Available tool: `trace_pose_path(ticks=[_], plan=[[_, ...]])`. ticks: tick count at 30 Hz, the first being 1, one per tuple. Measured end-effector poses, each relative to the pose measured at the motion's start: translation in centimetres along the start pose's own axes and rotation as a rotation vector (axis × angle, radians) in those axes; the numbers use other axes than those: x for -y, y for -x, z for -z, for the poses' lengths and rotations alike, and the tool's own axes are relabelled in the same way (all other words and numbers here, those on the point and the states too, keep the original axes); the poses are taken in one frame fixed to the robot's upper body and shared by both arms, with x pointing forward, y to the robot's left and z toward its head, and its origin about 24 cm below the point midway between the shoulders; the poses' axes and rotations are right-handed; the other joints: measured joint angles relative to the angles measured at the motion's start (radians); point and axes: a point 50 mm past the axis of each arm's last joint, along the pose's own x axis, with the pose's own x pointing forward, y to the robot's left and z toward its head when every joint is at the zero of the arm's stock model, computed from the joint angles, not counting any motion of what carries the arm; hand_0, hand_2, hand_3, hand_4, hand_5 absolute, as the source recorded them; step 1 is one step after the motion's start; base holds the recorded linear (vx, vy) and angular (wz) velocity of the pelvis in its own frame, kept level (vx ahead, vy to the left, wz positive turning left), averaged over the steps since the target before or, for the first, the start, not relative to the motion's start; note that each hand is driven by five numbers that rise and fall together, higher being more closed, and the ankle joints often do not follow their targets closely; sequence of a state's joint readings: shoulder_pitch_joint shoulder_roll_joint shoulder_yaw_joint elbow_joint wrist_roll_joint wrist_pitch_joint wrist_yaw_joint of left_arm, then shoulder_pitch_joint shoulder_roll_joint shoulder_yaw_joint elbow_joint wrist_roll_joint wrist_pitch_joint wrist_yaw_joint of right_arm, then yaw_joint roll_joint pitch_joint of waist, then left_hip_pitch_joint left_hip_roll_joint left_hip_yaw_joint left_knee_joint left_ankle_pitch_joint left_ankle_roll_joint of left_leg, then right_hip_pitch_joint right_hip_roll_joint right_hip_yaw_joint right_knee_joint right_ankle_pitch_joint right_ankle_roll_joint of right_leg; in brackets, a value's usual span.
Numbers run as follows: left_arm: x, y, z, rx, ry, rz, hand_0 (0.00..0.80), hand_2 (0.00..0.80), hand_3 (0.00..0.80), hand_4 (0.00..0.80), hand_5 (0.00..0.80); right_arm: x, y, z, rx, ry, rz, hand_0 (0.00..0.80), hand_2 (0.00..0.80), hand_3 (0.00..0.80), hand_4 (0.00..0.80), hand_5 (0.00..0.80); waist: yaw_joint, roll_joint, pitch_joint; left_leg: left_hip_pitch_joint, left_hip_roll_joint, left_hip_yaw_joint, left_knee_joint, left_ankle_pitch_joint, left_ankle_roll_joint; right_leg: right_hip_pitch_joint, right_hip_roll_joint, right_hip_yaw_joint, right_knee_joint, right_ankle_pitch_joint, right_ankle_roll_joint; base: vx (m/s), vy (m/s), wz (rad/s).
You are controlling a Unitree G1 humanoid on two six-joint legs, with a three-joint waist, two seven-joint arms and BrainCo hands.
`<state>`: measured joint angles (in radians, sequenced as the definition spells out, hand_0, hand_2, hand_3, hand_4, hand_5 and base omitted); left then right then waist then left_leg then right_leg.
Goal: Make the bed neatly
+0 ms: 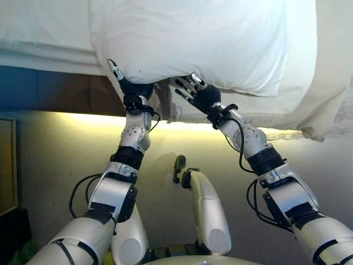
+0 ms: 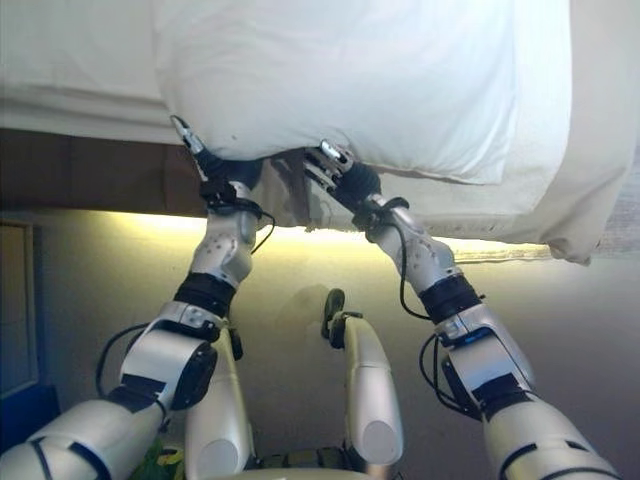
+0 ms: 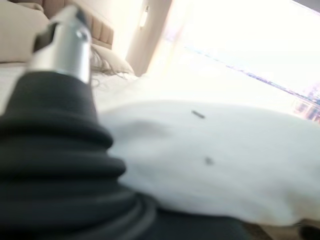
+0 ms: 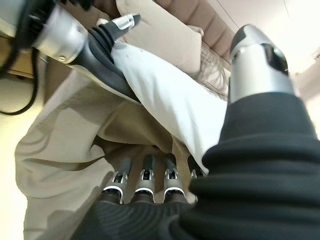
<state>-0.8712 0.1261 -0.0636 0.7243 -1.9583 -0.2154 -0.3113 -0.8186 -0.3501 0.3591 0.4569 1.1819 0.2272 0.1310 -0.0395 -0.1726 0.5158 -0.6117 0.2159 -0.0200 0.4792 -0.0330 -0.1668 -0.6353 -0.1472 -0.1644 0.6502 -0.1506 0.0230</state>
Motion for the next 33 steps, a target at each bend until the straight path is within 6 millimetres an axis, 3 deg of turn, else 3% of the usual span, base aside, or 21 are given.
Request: trace_pose_path(ticks=[6, 12, 18, 24, 27, 33], plan=[[-1.5, 1.5, -1.8, 0.048, 0.003, -0.047, 0.000, 0.000, 0.000, 0.000, 0.000, 1.0, 1.8, 1.9, -0.103, 0.041, -0.023, 0.000, 0.000, 0.000, 0.000, 0.000, 0.002, -0.001, -0.001, 0.077, -0.004, 0.009, -0.054, 0.012, -0.004, 0.067, -0.003, -0.006, -0.032, -0.005, 0.003, -0.003, 0.052, 0.03], [-2.5, 2.4, -3.8, 0.080, -0.011, -0.087, 0.000, 0.000, 0.000, 0.000, 0.000, 4.1, 4.7, 2.7, -0.203, 0.069, 0.050, 0.000, 0.000, 0.000, 0.000, 0.000, 0.007, -0.004, -0.011, 0.155, -0.010, 0.020, -0.104, 0.032, -0.008, 0.141, -0.015, -0.023, -0.057, -0.016, 0.008, 0.044, 0.021, 0.09], [-4.3, 4.5, -6.6, 0.134, -0.017, -0.155, 0.000, 0.000, 0.000, 0.000, 0.000, 8.6, 9.4, 6.2, -0.354, -0.028, 0.194, 0.000, 0.000, 0.000, 0.000, 0.000, 0.010, -0.002, -0.051, 0.221, -0.010, 0.026, -0.144, 0.029, -0.003, 0.205, -0.014, -0.028, -0.095, -0.019, 0.014, 0.068, 0.027, 0.02], [-7.1, 7.4, -9.0, 0.198, -0.009, -0.271, 0.000, 0.000, 0.000, 0.000, 0.000, 13.0, 15.5, 10.1, -0.451, -0.149, 0.415, 0.000, 0.000, 0.000, 0.000, 0.000, 0.007, 0.029, -0.135, 0.304, -0.010, 0.046, -0.197, 0.030, -0.002, 0.281, -0.011, -0.029, -0.147, -0.019, 0.021, 0.081, 0.039, -0.02], [-8.3, 9.0, -9.8, 0.210, -0.003, -0.320, 0.000, 0.000, 0.000, 0.000, 0.000, 14.3, 17.9, 11.1, -0.438, -0.210, 0.496, 0.000, 0.000, 0.000, 0.000, 0.000, 0.005, 0.042, -0.164, 0.350, -0.012, 0.050, -0.227, 0.032, -0.005, 0.329, -0.011, -0.032, -0.180, -0.016, 0.026, 0.121, 0.078, 0.01], [-11.3, 14.4, -11.7, 0.256, 0.010, -0.454, 0.000, 0.000, 0.000, 0.000, 0.000, 15.5, 22.4, 12.7, -0.435, -0.277, 0.599, 0.000, 0.000, 0.000, 0.000, 0.000, 0.005, 0.073, -0.253, 0.441, -0.023, 0.069, -0.294, 0.034, -0.005, 0.420, -0.012, -0.033, -0.264, -0.002, 0.049, 0.111, 0.103, -0.01]])
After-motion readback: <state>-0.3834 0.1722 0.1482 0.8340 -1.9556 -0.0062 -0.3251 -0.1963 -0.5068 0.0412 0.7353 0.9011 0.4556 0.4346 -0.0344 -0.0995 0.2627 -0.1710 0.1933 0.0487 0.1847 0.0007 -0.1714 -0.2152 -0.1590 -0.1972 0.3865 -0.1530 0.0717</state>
